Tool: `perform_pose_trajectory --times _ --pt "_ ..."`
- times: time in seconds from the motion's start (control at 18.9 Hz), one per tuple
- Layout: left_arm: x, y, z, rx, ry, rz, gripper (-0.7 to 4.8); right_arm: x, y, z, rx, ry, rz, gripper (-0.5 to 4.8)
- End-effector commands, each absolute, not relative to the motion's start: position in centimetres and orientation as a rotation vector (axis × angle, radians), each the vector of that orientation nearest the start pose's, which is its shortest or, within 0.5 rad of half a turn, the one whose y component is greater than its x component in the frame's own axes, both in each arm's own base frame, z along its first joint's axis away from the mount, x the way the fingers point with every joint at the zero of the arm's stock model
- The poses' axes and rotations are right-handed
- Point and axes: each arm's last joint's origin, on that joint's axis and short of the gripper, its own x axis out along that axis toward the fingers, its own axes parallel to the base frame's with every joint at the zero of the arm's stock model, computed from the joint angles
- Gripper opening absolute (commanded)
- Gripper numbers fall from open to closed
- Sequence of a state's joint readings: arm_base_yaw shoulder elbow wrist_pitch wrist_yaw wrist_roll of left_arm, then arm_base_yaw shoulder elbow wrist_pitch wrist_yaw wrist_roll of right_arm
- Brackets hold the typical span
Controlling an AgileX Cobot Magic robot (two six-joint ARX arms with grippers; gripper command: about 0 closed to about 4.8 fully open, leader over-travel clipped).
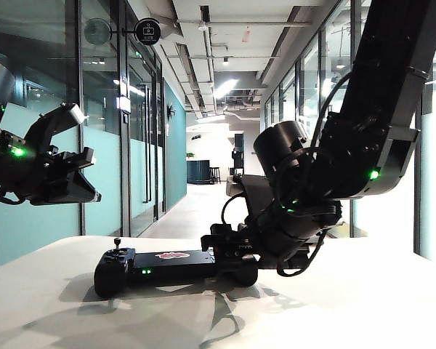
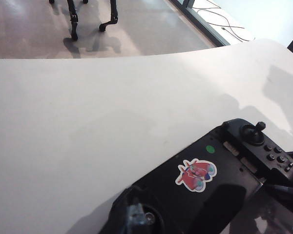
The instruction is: Push the left joystick on the remote control sitting on the white table forward to make the robot dog walk in a straight line until it approaches the door.
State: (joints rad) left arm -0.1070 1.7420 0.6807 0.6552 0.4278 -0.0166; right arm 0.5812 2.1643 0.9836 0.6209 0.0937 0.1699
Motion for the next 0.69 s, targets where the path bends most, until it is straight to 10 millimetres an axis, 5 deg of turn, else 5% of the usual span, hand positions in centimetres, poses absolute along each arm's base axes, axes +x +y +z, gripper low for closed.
perform_pose_trajectory --times 0.05,0.42,0.58,0.69 --pt "32.12 -4.70 14.51 -0.079 0.389 -0.533 -0.06 33.86 21.49 7.37 -0.007 0.537 0.473 3.46" --pt "32.12 -4.70 14.51 -0.080 0.389 -0.533 -0.06 34.04 21.43 7.47 0.005 0.518 0.490 3.22" --pt "32.12 -4.71 14.51 -0.081 0.389 -0.537 -0.06 34.19 21.20 7.48 0.007 0.517 0.483 2.03" --pt "32.10 -4.74 14.52 -0.084 0.389 -0.548 -0.06 34.18 21.20 7.47 0.006 0.517 0.483 1.73"
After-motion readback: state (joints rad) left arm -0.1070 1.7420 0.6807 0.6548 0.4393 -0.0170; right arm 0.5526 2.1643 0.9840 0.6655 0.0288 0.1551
